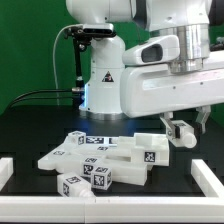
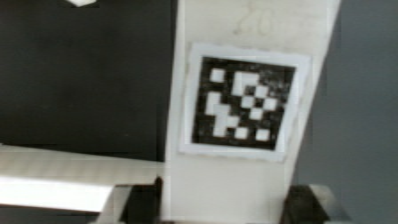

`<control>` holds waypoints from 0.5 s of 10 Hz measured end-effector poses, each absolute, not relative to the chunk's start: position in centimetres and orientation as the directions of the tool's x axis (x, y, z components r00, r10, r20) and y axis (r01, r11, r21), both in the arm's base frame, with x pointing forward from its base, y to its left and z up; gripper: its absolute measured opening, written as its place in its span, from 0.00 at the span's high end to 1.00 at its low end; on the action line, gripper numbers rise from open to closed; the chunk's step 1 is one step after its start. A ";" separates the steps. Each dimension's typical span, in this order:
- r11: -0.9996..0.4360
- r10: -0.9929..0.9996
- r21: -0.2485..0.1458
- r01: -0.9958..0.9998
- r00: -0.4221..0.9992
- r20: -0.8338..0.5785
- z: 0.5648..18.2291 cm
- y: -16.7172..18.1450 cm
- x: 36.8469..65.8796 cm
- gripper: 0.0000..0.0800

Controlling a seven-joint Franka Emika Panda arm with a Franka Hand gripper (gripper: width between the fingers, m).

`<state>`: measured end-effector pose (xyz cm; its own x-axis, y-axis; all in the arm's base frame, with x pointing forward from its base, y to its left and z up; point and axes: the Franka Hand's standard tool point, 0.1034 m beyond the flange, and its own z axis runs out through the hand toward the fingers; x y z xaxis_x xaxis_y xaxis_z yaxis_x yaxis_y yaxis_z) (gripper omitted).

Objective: Assemble chair

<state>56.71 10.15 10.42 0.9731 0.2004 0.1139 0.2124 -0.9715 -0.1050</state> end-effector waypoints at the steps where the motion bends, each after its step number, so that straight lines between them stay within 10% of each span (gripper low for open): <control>1: -0.971 0.205 -0.103 0.217 0.972 0.115 10.4 9.9 56.7 0.65; 5: -0.929 0.357 -0.062 0.366 0.925 0.128 12.2 -0.2 54.2 0.65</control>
Offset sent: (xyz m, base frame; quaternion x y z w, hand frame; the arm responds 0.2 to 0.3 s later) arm -0.0400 -0.0960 0.0313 0.0207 -0.0190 -0.0974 0.9949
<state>54.15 -0.15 12.15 0.9255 0.3565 0.1280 0.3662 -0.9285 -0.0616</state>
